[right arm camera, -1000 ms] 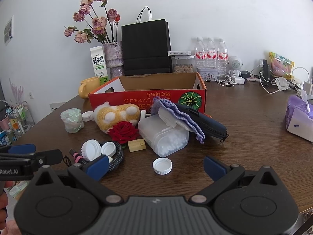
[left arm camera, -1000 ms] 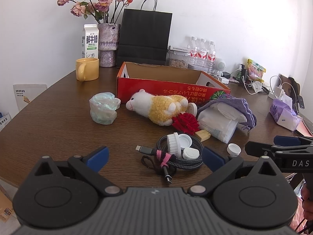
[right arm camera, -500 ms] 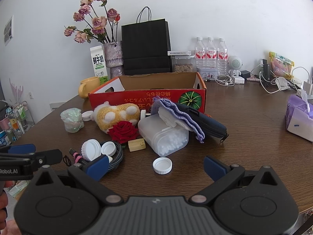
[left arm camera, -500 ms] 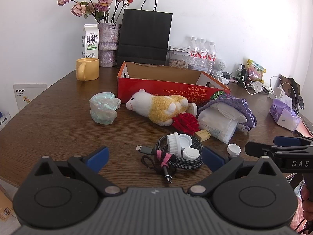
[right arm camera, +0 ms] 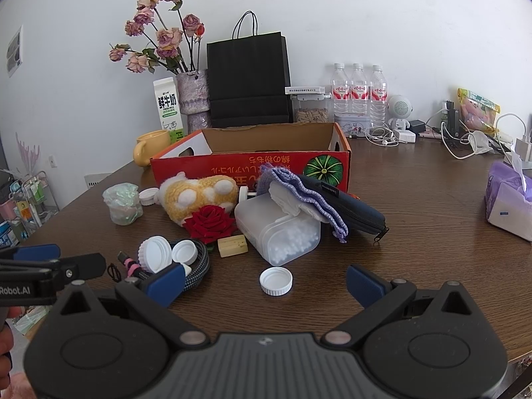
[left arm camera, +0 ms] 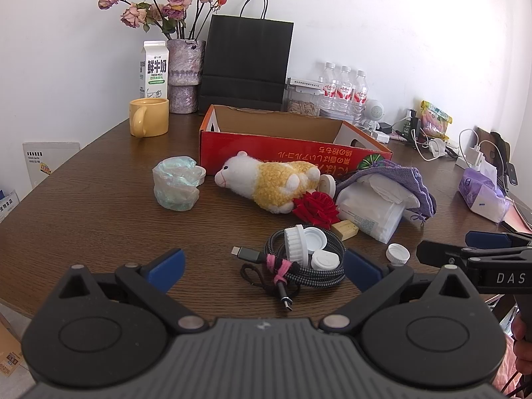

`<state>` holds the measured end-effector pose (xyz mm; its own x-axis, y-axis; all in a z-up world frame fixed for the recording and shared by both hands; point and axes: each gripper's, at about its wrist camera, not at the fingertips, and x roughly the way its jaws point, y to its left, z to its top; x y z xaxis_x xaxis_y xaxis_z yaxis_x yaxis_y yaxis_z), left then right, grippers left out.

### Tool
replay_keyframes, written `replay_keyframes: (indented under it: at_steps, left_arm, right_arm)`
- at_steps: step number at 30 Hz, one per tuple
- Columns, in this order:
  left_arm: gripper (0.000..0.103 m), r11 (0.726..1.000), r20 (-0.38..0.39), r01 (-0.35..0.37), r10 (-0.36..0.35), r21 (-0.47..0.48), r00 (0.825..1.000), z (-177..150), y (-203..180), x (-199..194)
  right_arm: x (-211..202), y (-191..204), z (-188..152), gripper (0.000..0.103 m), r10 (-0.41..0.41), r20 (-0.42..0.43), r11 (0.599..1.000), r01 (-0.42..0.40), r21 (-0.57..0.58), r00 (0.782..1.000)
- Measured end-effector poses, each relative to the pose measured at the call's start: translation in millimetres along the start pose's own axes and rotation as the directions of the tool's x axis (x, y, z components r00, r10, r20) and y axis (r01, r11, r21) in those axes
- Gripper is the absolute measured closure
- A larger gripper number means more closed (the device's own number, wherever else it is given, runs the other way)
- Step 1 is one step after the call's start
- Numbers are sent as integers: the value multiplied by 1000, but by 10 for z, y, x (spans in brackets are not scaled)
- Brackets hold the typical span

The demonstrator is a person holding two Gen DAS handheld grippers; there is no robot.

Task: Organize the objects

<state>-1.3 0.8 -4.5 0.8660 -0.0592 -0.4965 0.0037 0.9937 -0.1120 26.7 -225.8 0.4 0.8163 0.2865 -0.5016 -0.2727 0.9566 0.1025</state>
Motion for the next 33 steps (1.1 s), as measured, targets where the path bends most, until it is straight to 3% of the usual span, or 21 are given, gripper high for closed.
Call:
replay_keyframes:
  at_steps: [33]
  left_arm:
    - [0,1000,-53,13,-13,3,999,-45,4,153]
  right_arm:
    - [146,-47,-51,0,-10,-44,1000,10,-14,999]
